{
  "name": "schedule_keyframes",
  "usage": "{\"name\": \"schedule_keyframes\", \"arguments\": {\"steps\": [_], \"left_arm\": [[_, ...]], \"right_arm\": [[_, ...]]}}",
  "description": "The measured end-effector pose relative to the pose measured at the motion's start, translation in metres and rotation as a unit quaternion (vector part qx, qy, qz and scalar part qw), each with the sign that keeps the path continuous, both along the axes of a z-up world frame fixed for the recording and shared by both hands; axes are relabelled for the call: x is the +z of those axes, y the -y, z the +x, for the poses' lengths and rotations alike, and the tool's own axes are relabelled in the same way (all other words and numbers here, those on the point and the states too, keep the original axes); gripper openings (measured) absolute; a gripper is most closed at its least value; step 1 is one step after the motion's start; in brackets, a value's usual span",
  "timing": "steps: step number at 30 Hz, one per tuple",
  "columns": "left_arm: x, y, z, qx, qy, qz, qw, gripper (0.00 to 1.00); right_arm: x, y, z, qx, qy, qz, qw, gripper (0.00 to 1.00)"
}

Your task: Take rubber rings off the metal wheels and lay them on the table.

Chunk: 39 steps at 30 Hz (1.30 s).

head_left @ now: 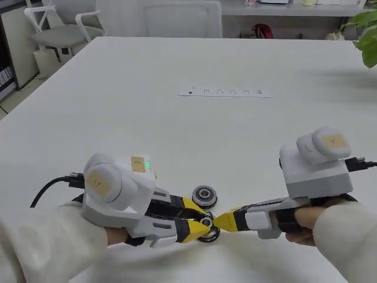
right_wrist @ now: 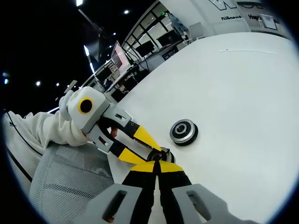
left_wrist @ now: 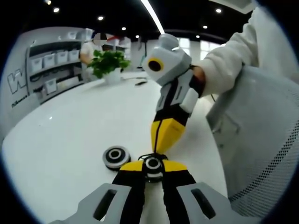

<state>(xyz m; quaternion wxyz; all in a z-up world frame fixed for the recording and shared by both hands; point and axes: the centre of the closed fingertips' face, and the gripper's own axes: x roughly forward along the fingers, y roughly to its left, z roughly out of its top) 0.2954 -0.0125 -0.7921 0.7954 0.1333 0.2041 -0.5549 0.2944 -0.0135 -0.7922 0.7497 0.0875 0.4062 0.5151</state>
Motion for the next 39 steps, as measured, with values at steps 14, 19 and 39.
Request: {"name": "schedule_keyframes", "arguments": {"steps": [14, 19, 39], "left_arm": [[0.0, 0.0, 0.0, -0.002, -0.007, 0.002, 1.0, 0.14], [0.0, 0.001, 0.0, -0.003, -0.007, 0.003, 1.0, 0.14], [0.022, -0.003, 0.004, 0.004, 0.004, 0.004, 1.0, 0.25]], "right_arm": [[0.007, -0.005, -0.004, -0.002, -0.004, 0.017, 0.9998, 0.0], [0.007, -0.003, -0.003, -0.004, -0.004, 0.016, 0.9999, 0.0], [0.006, 0.003, -0.001, -0.014, -0.009, 0.005, 0.9998, 0.0]]}}
